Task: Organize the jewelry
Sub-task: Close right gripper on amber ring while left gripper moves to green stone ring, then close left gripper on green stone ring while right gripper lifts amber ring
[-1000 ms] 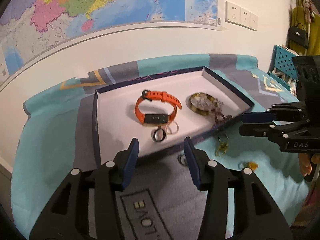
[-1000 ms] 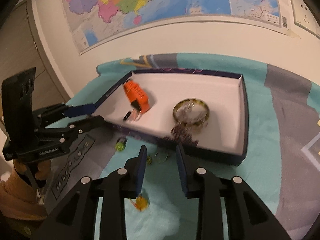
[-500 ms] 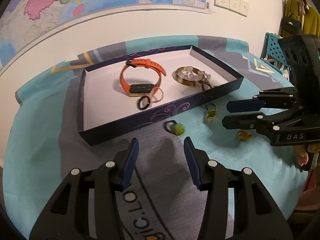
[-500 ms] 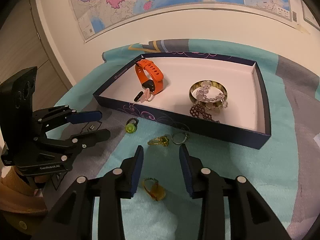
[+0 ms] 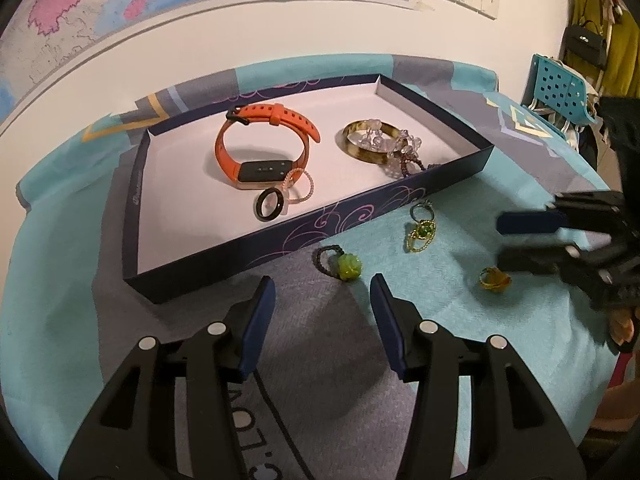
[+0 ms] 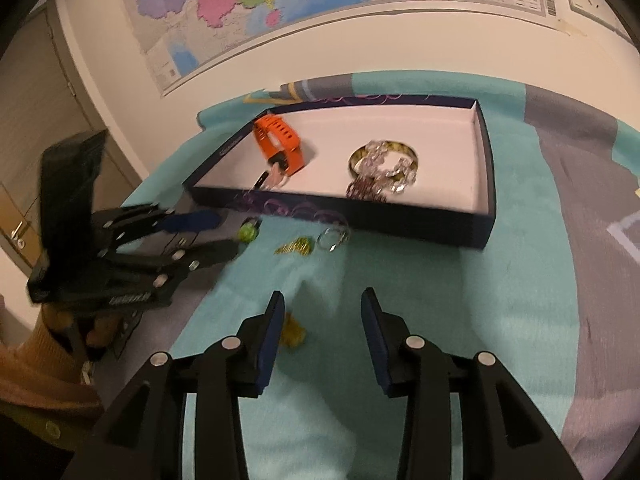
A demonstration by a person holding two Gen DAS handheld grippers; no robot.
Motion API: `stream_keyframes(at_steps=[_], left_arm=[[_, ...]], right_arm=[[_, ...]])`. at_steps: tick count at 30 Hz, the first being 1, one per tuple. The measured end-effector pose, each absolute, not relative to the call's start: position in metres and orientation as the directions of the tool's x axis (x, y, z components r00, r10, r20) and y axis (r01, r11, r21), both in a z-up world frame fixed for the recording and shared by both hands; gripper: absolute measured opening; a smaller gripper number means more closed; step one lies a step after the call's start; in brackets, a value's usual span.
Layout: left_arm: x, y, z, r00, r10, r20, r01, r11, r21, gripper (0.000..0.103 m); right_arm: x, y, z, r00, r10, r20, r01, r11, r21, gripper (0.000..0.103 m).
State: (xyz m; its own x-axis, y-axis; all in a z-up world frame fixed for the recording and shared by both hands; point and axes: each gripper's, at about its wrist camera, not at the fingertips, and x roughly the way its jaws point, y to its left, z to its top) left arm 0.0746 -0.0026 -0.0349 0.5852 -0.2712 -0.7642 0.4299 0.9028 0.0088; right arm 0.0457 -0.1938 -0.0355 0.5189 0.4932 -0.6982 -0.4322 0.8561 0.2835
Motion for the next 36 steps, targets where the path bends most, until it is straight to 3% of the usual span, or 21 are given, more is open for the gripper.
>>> stream_keyframes(at_steps=[8,14,20,23,36], left_arm=[[0.079,-0.01,-0.036,0.577,-0.272,-0.77,0.441,0.897,0.014,0.049],[0.084,-0.015,-0.037,0.568,-0.272,-0.777,0.44,0.898,0.007,0.045],[0.087,-0.02,-0.038,0.565,-0.279,-0.777,0.439,0.899,-0.004,0.037],[0.087,-0.02,-0.037,0.566,-0.278,-0.776,0.436,0.9,-0.005,0.025],[0.078,-0.018,-0.034,0.567,-0.302,-0.766,0.441,0.897,-0.026,0.024]], right_arm=[[0.032,-0.172,-0.04,0.5,0.486,-0.717,-0.496,0.839,0.223,0.037],[0.036,-0.173,-0.043,0.501,0.47,-0.727,-0.48,0.85,0.219,0.014],[0.035,-0.174,-0.043,0.508,0.462,-0.727,-0.472,0.855,0.214,0.014],[0.036,-0.175,-0.042,0.511,0.466,-0.722,-0.47,0.855,0.219,0.014],[0.043,-0.184,-0.031,0.54,0.478,-0.693,-0.461,0.857,0.231,0.014]])
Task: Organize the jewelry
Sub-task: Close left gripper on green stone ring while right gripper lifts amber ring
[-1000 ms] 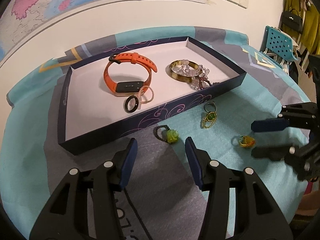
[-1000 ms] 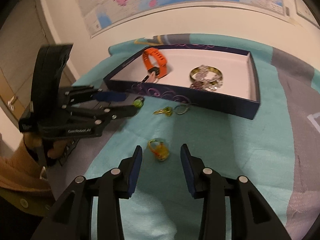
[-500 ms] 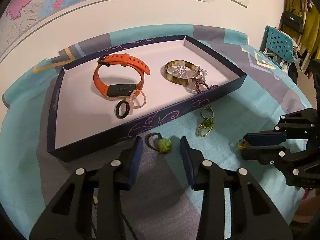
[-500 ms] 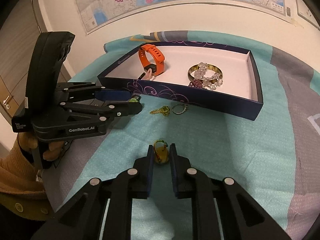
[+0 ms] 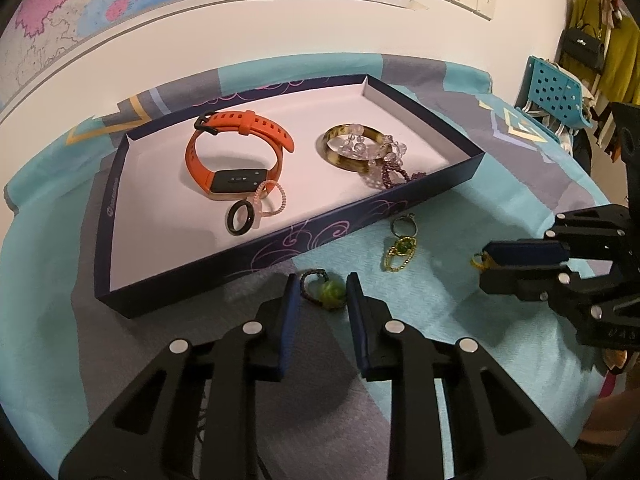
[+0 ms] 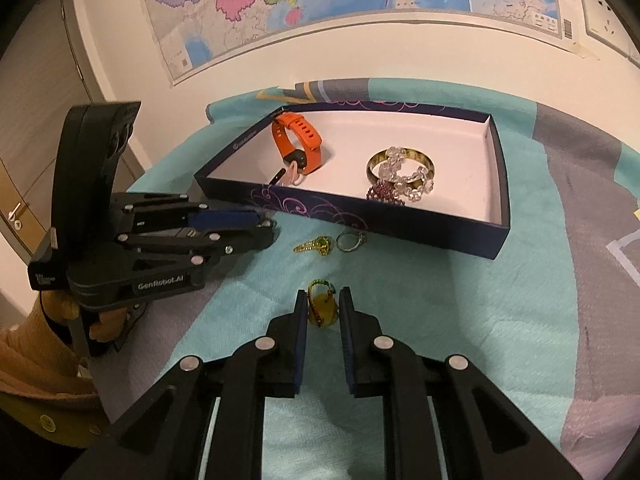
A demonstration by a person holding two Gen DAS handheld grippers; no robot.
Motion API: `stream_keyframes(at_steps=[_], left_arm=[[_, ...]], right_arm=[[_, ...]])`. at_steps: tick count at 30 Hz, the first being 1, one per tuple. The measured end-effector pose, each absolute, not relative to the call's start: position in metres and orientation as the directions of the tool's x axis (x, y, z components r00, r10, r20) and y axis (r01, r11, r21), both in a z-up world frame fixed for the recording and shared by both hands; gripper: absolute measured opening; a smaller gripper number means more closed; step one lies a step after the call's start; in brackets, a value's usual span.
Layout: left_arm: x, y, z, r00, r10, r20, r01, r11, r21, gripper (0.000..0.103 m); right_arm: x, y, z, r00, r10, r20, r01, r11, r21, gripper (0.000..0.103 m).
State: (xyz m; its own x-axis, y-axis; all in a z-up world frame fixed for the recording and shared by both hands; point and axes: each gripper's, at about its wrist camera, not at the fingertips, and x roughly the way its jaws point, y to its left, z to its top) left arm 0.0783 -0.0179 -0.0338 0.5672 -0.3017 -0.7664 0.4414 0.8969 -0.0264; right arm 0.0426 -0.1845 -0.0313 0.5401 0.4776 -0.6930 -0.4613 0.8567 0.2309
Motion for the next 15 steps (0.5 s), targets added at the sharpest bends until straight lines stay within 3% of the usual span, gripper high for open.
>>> stream_keyframes(at_steps=[15], left_arm=[[0.067,-0.007,-0.006,0.61,-0.33,-0.72,0.436,0.899,-0.043,0.024]], right_arm=[[0.05,-0.186,-0.018,0.572,0.48,-0.665,-0.462,0.859,0.223,0.014]])
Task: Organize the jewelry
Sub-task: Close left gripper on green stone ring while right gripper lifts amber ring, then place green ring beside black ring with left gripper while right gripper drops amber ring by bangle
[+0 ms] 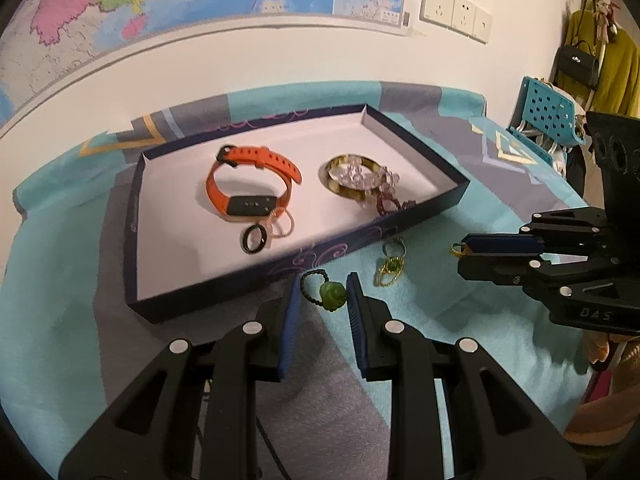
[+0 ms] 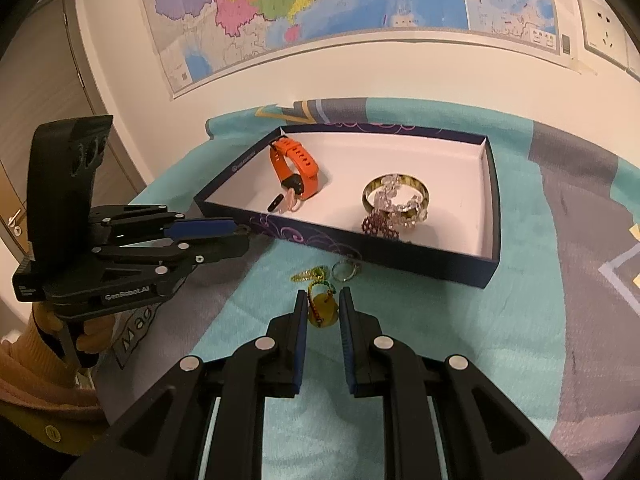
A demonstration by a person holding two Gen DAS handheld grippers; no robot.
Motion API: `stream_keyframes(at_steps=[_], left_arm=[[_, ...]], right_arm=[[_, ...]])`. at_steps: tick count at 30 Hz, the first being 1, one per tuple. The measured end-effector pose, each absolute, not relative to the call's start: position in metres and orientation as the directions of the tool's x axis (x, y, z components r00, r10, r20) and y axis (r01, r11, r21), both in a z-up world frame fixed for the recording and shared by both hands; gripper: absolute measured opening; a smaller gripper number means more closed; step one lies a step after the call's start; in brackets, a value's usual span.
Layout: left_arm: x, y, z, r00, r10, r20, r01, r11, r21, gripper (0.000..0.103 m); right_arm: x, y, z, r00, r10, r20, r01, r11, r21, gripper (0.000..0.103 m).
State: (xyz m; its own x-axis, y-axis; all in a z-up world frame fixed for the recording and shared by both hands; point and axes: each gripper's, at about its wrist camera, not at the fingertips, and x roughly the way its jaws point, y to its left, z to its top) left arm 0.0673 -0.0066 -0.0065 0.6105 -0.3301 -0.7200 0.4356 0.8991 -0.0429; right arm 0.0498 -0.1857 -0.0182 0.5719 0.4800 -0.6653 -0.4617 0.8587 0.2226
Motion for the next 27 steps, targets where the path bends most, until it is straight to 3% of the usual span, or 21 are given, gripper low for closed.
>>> stream_keyframes(at_steps=[27], left_arm=[[0.094,0.002,0.01,0.651,-0.315,-0.691,0.393,0.918,-0.048,0.024]], right_arm=[[0.094,-0.189,0.001,0.633,0.436,-0.639,-0.434,0.884,0.173,0.014]])
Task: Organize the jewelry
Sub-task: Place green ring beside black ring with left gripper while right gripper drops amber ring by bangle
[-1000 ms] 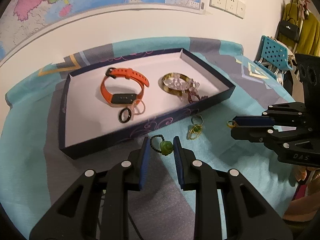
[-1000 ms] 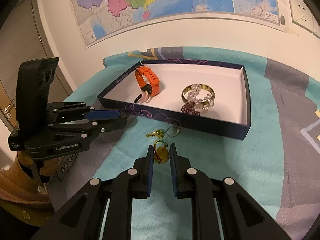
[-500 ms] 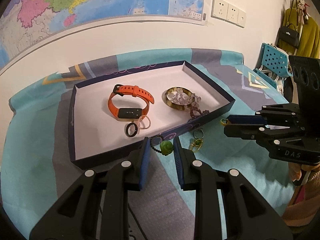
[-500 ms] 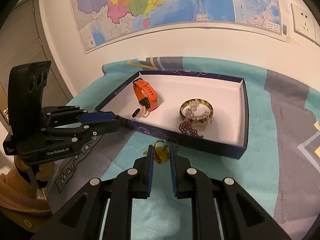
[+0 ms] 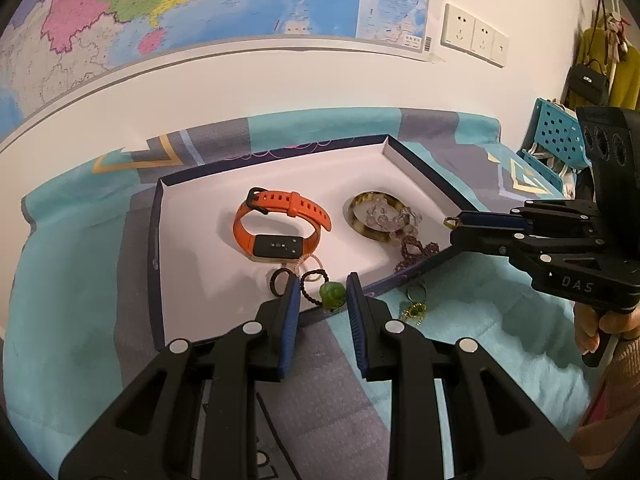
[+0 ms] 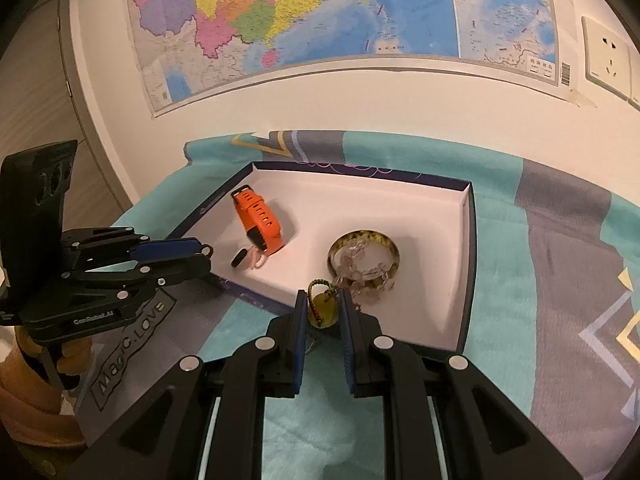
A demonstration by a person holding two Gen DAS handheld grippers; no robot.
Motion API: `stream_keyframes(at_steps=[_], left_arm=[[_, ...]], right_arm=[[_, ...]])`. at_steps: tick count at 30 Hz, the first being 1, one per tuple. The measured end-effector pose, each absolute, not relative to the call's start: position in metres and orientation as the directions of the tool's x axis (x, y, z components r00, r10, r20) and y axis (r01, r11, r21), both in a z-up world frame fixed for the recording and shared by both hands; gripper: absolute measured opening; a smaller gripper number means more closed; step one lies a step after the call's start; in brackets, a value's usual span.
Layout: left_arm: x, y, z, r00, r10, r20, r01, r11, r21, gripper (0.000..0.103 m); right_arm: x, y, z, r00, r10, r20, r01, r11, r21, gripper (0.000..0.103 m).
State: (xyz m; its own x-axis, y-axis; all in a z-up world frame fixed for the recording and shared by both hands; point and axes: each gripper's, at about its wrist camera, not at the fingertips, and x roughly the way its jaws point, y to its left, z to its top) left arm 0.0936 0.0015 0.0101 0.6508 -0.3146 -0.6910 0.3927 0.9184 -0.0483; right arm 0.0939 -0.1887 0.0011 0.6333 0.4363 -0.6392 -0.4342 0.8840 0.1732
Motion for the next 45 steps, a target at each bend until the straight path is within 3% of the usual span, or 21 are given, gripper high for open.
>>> stream_keyframes(at_steps=[41,45], left_arm=[[0.132,-0.001,-0.016,0.607,-0.289,-0.74,0.33,0.939,-0.096,0.025],[0.127,-0.002,-0.013,0.622,-0.283,-0.73,0.334,0.939,-0.08,0.032]], right_arm=[[0.135,-0.181,-0.019,0.607,0.382,-0.697,-0.385,0.909,0.163,0.015],[0.134,-0.183,-0.016,0.615,0.383,-0.69,-0.378,0.91,0.168,0.015]])
